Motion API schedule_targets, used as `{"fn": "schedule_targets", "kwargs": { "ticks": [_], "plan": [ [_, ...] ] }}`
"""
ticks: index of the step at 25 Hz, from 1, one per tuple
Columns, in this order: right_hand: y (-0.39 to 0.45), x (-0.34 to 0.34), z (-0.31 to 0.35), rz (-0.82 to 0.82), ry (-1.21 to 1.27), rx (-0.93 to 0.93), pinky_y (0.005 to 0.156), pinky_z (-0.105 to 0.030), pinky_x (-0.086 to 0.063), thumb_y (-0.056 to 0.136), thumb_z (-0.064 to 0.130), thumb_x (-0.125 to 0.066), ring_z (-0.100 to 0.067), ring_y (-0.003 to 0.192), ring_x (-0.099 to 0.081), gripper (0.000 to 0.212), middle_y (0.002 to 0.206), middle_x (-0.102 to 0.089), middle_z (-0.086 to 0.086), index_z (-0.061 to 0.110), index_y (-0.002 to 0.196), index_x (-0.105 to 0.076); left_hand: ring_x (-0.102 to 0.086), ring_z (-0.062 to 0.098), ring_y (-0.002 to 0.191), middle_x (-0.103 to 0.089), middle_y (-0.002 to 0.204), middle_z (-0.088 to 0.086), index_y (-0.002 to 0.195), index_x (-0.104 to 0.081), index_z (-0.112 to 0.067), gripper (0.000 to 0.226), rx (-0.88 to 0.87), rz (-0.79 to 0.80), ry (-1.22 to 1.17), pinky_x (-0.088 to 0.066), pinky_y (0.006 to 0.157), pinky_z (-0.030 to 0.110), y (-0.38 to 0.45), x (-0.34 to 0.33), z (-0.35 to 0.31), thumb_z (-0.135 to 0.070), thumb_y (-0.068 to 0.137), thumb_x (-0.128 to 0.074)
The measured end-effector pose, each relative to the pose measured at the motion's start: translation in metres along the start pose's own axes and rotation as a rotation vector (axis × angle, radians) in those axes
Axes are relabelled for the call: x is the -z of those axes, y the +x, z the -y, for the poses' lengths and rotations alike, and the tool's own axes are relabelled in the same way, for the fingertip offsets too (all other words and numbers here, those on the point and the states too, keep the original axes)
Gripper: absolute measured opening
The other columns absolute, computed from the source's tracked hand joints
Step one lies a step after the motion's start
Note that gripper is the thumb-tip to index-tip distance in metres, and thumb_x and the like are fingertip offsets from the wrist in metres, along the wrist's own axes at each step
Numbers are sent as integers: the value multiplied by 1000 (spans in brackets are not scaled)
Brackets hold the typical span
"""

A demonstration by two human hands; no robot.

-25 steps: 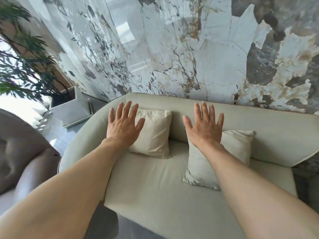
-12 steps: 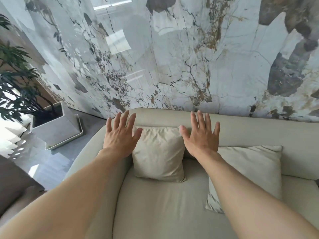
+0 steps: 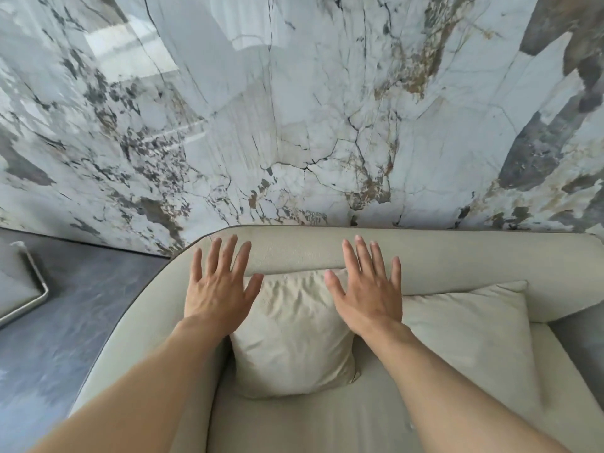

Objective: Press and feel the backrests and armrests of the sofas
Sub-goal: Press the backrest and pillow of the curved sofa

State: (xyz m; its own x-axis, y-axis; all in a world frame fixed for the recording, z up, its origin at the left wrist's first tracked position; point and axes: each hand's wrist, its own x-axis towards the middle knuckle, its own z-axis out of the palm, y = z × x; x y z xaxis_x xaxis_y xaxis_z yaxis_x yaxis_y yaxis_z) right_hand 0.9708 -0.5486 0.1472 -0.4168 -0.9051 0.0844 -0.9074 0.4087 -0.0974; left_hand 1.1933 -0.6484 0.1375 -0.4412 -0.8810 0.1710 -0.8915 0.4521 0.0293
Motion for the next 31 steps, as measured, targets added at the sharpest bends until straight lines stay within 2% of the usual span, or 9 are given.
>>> {"fn": "schedule_targets", "kwargs": {
  "ticks": [4,9,13,18,20,31],
  "plan": [
    [46,-69,-6,28,-2,16,114,-49,16,82,69,7,-15,146,15,79,161,10,5,31,151,6,8,22,147,-4,162,0,151,-4,-28,74,3,41,-6,12,117,46,36,-75,3,-64,86,2],
    [83,-167,-12,63,12,24,113,-46,17,84,68,2,-13,146,16,75,161,10,8,34,151,6,3,23,147,-9,161,1,151,-10,-28,76,32,42,-22,12,116,45,68,-164,5,-67,86,-1],
    [109,-221,-19,23,-16,8,116,-47,13,86,67,-1,-13,145,19,72,161,13,8,33,149,14,-3,25,147,-13,161,3,151,-15,-28,74,14,23,-33,6,118,47,97,-215,5,-65,87,-10],
    [122,-254,-19,-156,8,15,117,-54,-4,91,61,-24,-20,148,4,75,162,-2,0,23,153,-5,-2,24,148,-13,161,2,152,-9,-31,71,19,-70,-57,-2,118,51,109,-252,1,-61,89,-23],
    [125,-262,-19,-182,9,20,117,-56,-8,91,59,-28,-22,148,-1,75,162,-6,-2,22,153,-9,-6,26,147,-16,160,3,152,-12,-30,72,31,-97,-69,-2,117,53,111,-260,1,-61,88,-28],
    [158,-277,-16,-230,-21,-10,115,-58,-11,89,59,-32,-26,148,-5,76,162,-11,-5,20,153,-14,-14,30,146,-22,158,5,151,-19,-27,73,2,-154,-53,-6,116,56,149,-270,5,-60,87,-31]
  ]
}}
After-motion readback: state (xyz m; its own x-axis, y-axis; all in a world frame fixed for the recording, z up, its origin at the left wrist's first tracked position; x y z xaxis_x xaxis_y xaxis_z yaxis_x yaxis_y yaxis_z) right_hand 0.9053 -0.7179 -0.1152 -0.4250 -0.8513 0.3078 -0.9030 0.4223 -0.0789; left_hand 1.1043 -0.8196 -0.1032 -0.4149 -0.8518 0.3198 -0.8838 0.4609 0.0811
